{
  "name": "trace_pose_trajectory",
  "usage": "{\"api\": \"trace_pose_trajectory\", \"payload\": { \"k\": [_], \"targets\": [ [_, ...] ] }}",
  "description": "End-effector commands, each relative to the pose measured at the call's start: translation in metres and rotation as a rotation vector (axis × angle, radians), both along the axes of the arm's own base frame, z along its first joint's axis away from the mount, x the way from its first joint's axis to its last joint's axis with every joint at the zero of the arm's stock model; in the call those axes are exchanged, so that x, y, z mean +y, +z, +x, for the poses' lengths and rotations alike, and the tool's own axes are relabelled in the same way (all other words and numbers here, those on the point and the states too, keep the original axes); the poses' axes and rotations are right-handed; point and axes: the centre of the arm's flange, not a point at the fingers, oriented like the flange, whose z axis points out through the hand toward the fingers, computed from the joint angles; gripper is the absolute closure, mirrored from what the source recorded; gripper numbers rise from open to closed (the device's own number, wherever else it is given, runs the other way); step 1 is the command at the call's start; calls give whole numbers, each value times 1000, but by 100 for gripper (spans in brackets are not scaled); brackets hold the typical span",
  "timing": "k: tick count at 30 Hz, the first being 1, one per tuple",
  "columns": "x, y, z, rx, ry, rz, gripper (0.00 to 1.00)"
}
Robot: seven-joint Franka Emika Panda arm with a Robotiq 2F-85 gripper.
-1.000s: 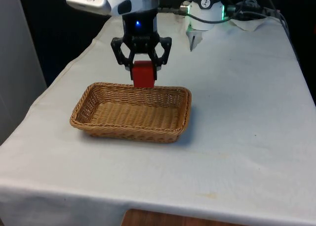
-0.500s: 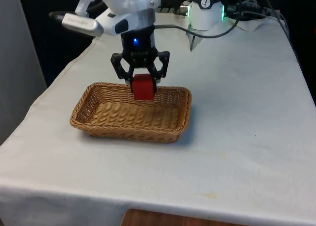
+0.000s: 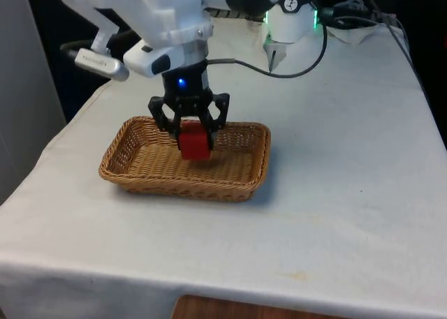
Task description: Pick up the cube and place it into the basket.
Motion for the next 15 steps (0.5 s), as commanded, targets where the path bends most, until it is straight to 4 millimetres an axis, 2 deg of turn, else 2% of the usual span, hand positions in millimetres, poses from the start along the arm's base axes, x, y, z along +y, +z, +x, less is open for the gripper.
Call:
{"api": "trace_pose_trajectory", "payload": {
  "k": [1,6,15],
  "targets": [
    [-2,-4,1,-1,1,5,98],
    [-5,-18,3,5,-1,-1,98],
    [-5,-29,4,10,-1,-8,98]
  ]
}}
